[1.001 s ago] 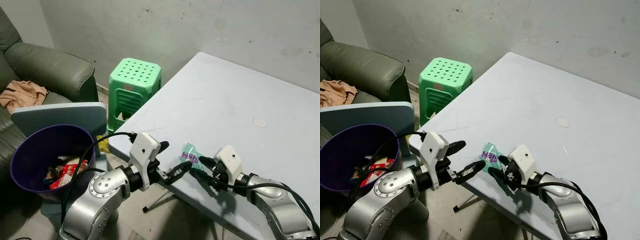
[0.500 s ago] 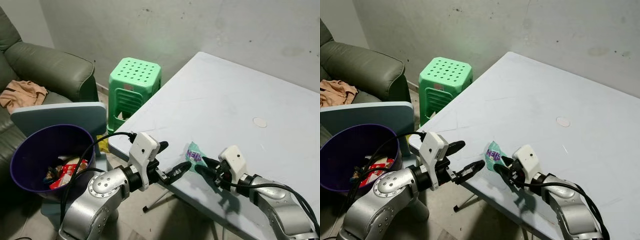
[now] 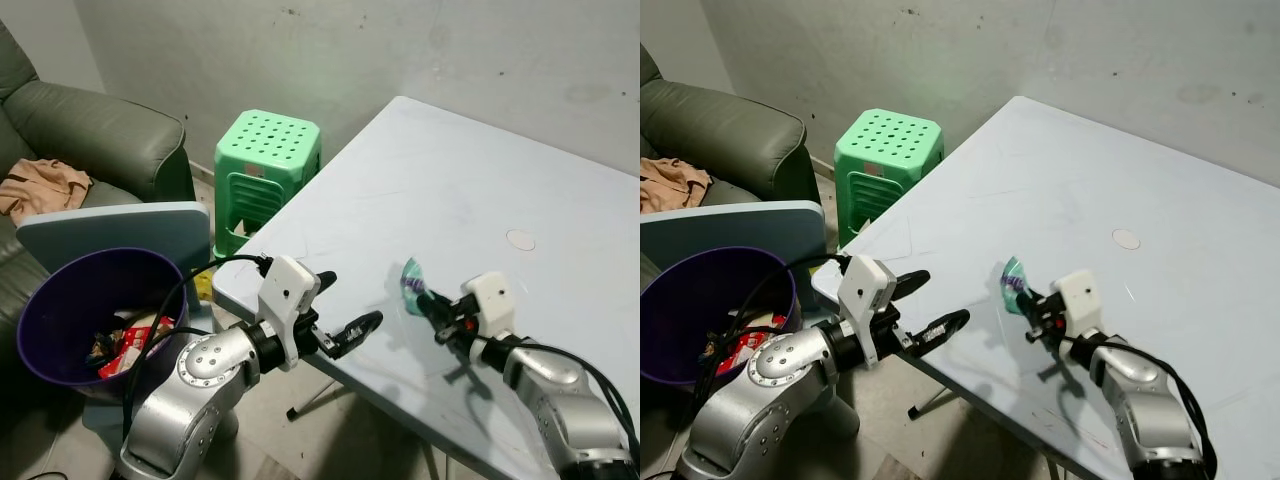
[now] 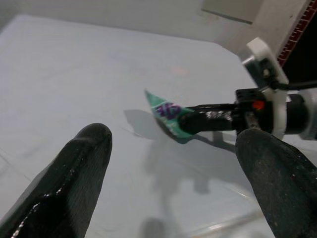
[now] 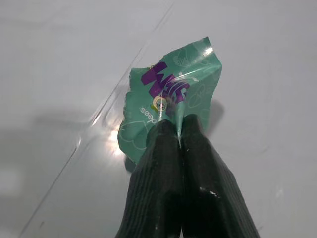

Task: Picking trash to rubbish bin

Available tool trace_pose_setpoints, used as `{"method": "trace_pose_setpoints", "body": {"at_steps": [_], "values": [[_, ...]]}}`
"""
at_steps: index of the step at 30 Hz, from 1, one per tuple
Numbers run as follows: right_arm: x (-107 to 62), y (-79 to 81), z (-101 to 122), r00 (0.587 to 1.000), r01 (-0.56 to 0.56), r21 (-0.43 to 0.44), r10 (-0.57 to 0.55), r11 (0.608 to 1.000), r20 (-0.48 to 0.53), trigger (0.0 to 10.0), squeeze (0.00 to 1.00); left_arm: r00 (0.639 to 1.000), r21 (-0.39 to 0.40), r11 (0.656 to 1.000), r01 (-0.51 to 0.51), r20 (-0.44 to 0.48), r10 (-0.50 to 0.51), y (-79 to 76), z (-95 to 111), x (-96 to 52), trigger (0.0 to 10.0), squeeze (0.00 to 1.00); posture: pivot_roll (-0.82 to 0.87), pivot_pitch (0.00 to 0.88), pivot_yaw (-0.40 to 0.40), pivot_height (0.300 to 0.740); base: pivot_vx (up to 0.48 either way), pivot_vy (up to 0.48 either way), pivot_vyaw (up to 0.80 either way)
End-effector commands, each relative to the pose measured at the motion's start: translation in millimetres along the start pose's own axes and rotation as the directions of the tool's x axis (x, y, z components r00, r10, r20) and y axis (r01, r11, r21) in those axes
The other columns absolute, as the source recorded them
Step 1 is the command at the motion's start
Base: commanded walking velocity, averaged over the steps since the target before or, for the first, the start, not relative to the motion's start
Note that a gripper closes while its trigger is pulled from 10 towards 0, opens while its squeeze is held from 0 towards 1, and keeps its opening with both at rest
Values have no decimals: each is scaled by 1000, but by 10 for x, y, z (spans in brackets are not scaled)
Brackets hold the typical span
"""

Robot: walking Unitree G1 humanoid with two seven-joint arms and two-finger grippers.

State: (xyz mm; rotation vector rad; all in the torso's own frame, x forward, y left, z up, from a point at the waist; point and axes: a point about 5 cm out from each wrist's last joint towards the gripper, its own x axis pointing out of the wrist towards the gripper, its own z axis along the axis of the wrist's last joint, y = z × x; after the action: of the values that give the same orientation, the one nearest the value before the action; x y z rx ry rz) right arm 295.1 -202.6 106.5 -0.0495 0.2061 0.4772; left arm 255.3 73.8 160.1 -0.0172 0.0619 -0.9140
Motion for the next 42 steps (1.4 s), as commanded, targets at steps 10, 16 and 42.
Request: {"method": "trace_pose_setpoints", "body": {"at_steps": [10, 16, 42], "values": [[23, -113, 170, 992, 38, 24, -41, 999, 120, 0, 0, 999, 56, 998, -29, 37, 27, 184, 93, 11, 10000, 0, 4, 74, -95, 740, 0, 0, 0], [19, -61, 275, 981, -65, -8, 65, 998, 185, 10000, 0, 997, 26, 1000, 3, 72, -5, 240, 153, -4, 10000, 0, 5, 55, -94, 740, 0, 0, 0], [-94, 372, 627, 872, -303, -128, 329, 944, 364, 10000, 0, 985, -147, 986, 76, 163, -52, 253, 357, 84, 10000, 0, 1, 22, -92, 740, 0, 0, 0]]}}
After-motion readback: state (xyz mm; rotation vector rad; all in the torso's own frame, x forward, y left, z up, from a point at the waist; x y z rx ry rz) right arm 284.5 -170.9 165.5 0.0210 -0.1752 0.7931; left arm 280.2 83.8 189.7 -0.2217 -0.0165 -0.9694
